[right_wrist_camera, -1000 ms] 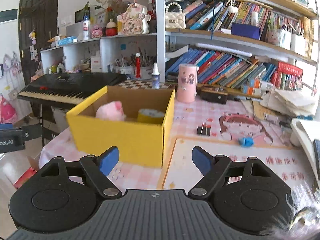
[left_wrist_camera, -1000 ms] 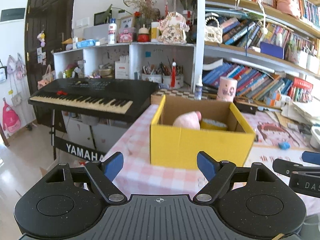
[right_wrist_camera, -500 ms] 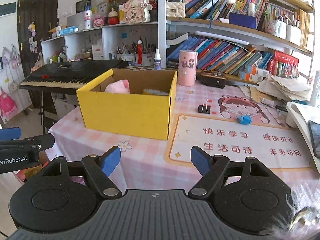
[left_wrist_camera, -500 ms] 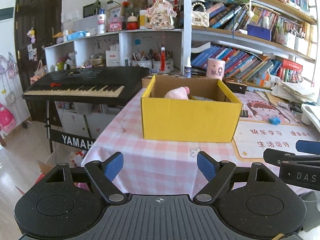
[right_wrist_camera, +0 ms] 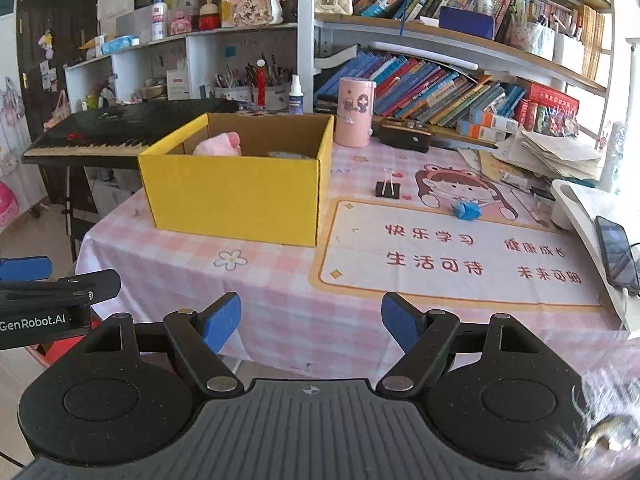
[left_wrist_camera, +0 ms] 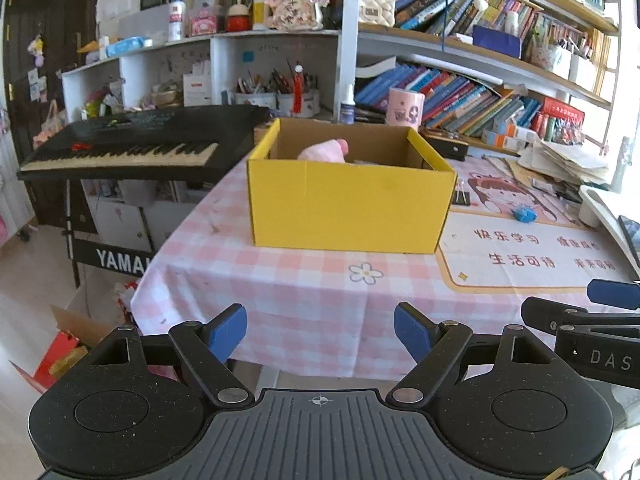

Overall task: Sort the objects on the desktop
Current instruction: 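Move both open tools across the mat toward the binder clip and blue item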

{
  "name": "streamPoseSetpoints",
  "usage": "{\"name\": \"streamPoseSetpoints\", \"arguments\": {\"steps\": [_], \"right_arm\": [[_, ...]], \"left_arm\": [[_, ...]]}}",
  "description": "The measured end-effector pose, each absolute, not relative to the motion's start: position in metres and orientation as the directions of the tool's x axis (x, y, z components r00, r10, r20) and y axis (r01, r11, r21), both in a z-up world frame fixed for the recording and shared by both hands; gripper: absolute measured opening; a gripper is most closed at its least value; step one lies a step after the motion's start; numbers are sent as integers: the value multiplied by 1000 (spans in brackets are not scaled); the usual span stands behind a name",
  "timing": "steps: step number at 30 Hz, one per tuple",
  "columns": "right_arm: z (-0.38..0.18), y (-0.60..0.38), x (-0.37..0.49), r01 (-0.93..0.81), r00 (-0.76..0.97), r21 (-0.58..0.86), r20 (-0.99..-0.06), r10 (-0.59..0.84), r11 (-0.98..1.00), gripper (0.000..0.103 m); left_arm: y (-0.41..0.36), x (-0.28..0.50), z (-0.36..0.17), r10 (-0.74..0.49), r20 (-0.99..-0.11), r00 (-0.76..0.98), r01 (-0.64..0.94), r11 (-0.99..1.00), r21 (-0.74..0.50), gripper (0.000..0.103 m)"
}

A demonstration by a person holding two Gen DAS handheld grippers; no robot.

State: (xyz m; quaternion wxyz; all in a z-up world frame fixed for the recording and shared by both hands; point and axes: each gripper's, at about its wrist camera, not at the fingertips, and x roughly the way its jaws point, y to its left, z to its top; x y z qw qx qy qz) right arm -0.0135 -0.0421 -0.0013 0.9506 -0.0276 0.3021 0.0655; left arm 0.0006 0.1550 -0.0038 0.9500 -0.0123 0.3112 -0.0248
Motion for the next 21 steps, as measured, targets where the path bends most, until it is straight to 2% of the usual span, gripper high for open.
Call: {"name": "streamPoseSetpoints", "arguments": {"steps": [21], "right_arm": [[-11, -74, 4, -67, 783, -22, -621, 39, 998, 77]], "left_arm": [[117, 35, -15, -127, -638, 760, 115, 992, -60, 83]]}}
